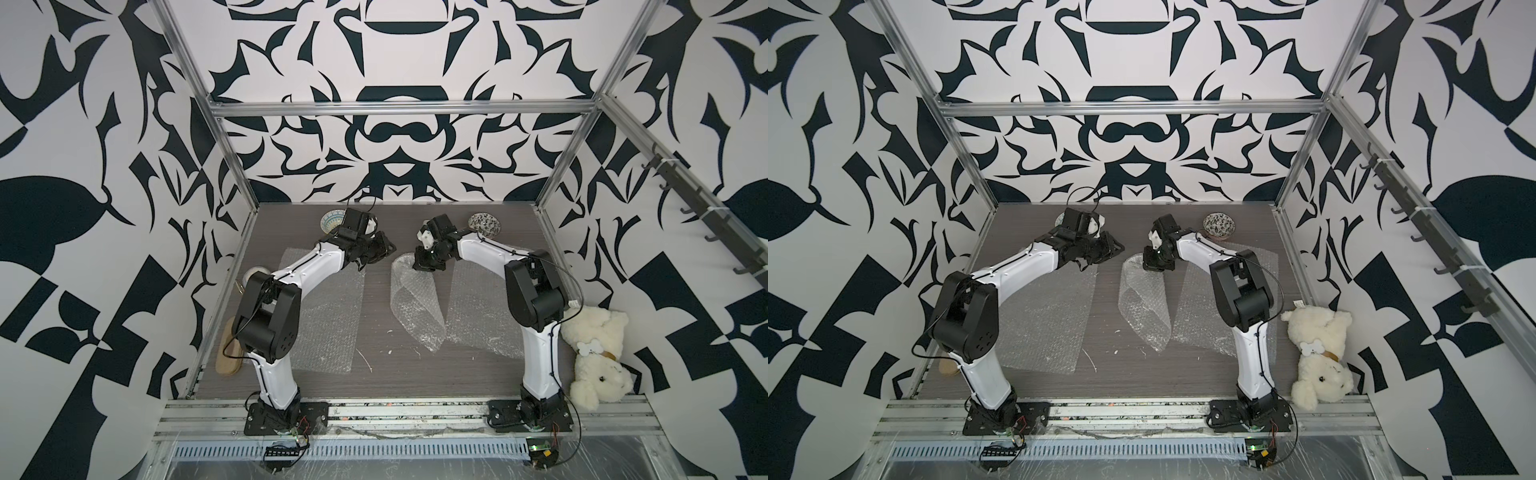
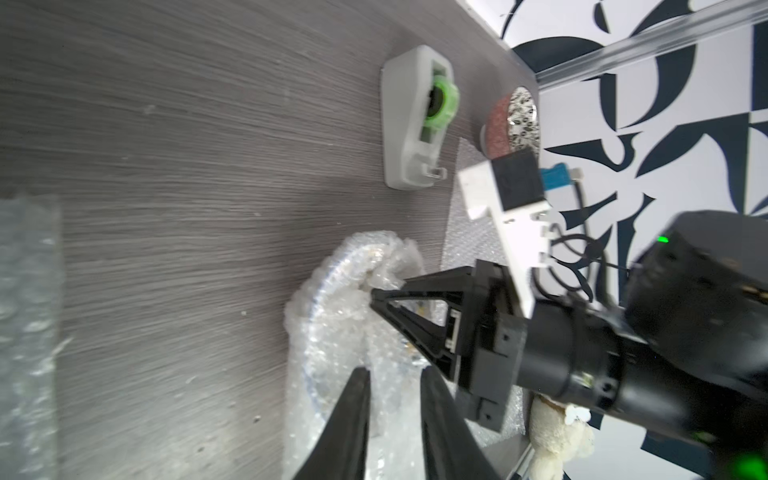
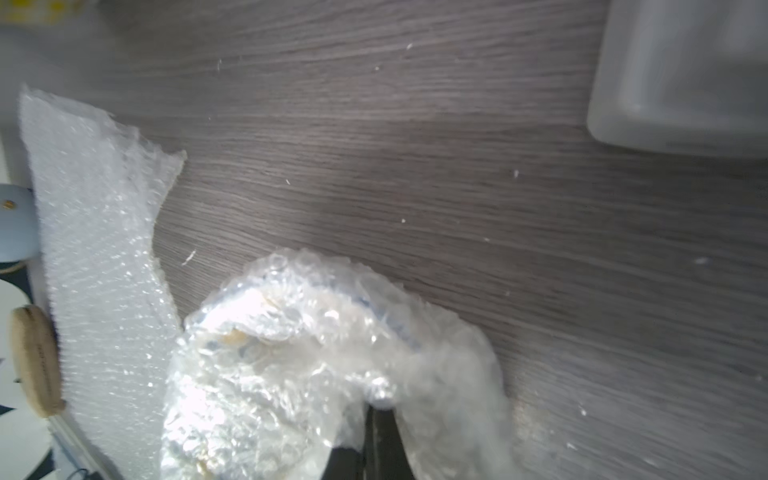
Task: Wrap bowls in bubble wrap
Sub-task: Wrap the bowl in bubble wrap.
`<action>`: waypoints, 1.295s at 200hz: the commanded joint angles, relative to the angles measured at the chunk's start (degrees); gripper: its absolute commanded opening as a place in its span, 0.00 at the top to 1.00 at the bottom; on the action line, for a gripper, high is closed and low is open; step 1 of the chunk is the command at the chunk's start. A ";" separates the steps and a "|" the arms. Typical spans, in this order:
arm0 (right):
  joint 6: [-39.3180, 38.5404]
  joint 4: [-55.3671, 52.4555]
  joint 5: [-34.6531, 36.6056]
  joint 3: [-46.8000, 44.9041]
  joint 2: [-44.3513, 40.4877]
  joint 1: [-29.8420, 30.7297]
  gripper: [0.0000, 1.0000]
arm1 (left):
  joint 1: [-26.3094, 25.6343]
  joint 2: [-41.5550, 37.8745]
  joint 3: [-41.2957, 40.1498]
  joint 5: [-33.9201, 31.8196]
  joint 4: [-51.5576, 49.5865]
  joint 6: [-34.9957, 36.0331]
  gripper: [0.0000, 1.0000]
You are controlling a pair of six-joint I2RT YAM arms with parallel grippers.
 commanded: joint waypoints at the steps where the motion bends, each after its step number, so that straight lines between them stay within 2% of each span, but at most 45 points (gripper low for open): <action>1: -4.47 -8.38 5.69 4.58 1.99 2.15 1.00 | -0.17 2.60 -1.28 2.43 -0.17 2.25 0.74; 43: -8.57 -13.11 9.73 7.79 3.86 3.62 1.00 | -0.14 4.69 -2.75 4.13 1.15 3.26 0.71; 53: -8.86 -13.10 10.02 7.75 3.78 3.60 1.00 | -0.11 3.96 -3.85 4.64 2.61 3.30 0.68; 63: -9.11 -13.30 10.44 7.95 3.82 3.57 1.00 | -0.13 3.30 -4.51 5.32 3.62 3.88 0.60; 78: -9.14 -13.44 9.95 8.41 3.94 3.57 1.00 | -0.19 2.25 -5.02 5.82 4.06 5.88 0.53; 99: -8.80 -13.19 8.40 8.90 4.21 3.60 1.00 | -0.29 1.21 -6.15 6.76 4.49 7.96 0.48; 128: -8.32 -12.74 7.70 8.92 4.39 3.61 1.00 | -0.48 -0.81 -8.12 10.47 5.99 9.77 0.47; 147: -8.19 -12.72 7.68 8.91 4.39 3.58 1.00 | -0.92 -2.51 -9.12 14.55 6.86 11.63 0.49; 170: -8.17 -12.54 7.73 8.86 4.30 3.62 1.00 | -1.65 -1.99 -7.19 16.79 1.08 15.45 0.54; 215: -7.95 -12.47 7.73 9.12 4.13 3.57 1.00 | -2.35 0.63 -4.93 15.75 -6.10 19.37 0.57; 236: -7.96 -12.47 7.72 9.05 4.04 3.63 1.00 | -2.36 1.53 -3.88 15.82 -6.33 19.32 0.71; 259: -7.94 -12.40 7.63 8.87 3.79 3.60 1.00 | -2.31 1.93 -2.75 14.56 -6.12 19.12 0.90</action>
